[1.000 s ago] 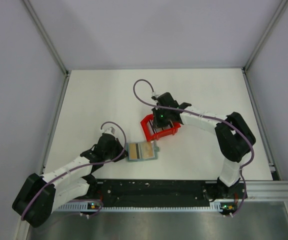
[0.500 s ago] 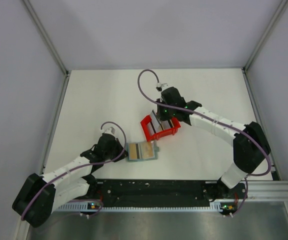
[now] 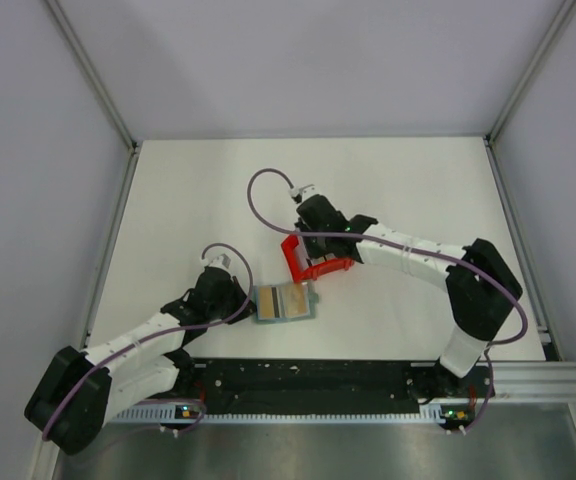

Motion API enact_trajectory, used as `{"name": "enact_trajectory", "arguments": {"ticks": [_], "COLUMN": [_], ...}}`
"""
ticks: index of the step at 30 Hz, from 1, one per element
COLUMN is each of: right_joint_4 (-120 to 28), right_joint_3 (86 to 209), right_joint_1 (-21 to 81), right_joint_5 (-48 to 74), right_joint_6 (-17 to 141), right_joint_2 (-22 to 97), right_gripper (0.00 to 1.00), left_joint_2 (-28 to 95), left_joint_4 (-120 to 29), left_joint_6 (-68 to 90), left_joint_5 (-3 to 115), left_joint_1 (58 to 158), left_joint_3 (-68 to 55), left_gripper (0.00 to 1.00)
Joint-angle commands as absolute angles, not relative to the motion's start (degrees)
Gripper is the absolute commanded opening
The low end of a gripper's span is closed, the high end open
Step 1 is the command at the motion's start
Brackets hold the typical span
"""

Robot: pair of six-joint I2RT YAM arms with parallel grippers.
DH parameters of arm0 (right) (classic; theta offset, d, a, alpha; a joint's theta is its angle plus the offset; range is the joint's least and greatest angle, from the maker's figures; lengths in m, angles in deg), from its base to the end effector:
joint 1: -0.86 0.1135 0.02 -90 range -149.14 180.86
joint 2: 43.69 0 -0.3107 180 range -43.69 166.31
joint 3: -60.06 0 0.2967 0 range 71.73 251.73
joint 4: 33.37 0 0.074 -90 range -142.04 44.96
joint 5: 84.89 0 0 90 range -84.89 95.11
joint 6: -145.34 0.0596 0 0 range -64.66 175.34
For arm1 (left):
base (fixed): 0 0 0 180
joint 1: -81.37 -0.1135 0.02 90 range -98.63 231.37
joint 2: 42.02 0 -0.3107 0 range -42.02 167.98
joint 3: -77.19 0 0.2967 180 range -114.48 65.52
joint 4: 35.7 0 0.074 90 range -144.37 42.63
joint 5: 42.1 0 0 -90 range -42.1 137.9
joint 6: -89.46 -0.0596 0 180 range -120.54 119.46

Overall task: Put the credit cards into the card holder
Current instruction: Pick up the credit card from the storage box.

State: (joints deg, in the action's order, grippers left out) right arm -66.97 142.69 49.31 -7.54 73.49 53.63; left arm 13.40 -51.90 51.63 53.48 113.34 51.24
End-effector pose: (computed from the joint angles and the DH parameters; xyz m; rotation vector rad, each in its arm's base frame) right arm 0.2980 0.3165 0.2478 -0.5301 2.3462 0.2800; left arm 0.1625 -0.1082 0.1280 -0.3925 2.4888 -0.7787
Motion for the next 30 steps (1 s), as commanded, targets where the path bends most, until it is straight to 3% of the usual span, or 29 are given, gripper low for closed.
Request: {"name": "enact_trajectory", "arguments": {"ticks": [1, 22, 30], "right_joint_4": [-66.39, -62.97, -62.00], "right_joint_3": [145.47, 146.79, 147.76], "right_joint_1": [51.22, 50.43, 50.35], "right_joint_5": [-8.25, -2.54, -4.82], "right_joint_6": [73.26, 75.46, 76.43], "right_joint_2": [55.80, 60.72, 62.04], "right_gripper": [0.00, 0.00, 0.09], "left_joint_2": [13.97, 13.97, 14.40], "left_joint_4": [-49.83, -50.09, -50.01], "left_joint_6": [50.97, 50.70, 50.44], "left_joint_5": [53.61, 53.26, 53.26], "left_joint_1": [113.45, 113.45, 113.45], "left_joint_3": [50.67, 50.93, 50.76], "left_gripper": [0.00, 0.00, 0.00]}}
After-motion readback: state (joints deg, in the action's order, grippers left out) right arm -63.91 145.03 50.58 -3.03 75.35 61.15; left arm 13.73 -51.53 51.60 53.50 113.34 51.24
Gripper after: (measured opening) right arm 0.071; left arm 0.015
